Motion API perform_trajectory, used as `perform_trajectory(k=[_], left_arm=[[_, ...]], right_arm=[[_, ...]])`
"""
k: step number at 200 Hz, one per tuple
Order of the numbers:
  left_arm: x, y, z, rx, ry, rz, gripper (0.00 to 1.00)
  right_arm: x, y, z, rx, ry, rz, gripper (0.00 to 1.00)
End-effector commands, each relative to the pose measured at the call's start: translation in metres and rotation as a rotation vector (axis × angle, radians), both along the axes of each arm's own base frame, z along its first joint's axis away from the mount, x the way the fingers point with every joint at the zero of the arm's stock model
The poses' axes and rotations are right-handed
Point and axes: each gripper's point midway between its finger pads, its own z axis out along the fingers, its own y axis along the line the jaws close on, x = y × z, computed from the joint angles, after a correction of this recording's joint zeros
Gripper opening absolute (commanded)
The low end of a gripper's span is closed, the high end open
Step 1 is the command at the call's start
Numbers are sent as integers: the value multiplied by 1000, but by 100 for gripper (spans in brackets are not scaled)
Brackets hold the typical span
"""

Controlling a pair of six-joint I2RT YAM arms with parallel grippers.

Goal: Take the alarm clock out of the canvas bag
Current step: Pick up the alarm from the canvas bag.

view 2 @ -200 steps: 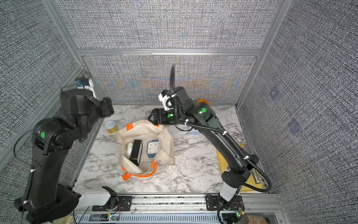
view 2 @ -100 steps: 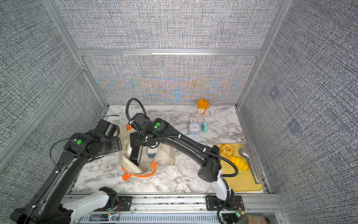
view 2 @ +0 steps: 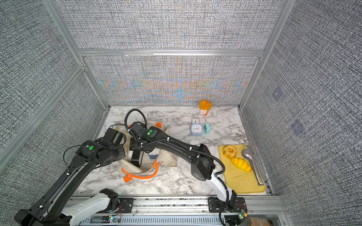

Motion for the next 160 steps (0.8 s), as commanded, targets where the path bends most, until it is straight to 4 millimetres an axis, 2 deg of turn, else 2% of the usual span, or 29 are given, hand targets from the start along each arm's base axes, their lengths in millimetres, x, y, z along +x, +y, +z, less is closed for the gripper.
perform_trajectory(k=[1, 48, 64, 126, 160], left_arm=[[-11, 5, -6, 6, 32, 5, 5], [-20, -5, -22, -80, 24, -4, 3], [-20, -6, -26, -93, 21, 4, 2], [-15, -9, -28, -101, 4, -10, 2], [-12, -10, -26, -100, -5, -9, 2]], right_arm=[[8, 4, -11, -14, -5, -42, 79], [7, 10, -42, -74, 34, -40, 77], [6, 8, -50, -87, 50, -50, 71], [4, 9, -57, -93, 62, -53, 49], [4, 10, -61, -94, 73, -53, 48]])
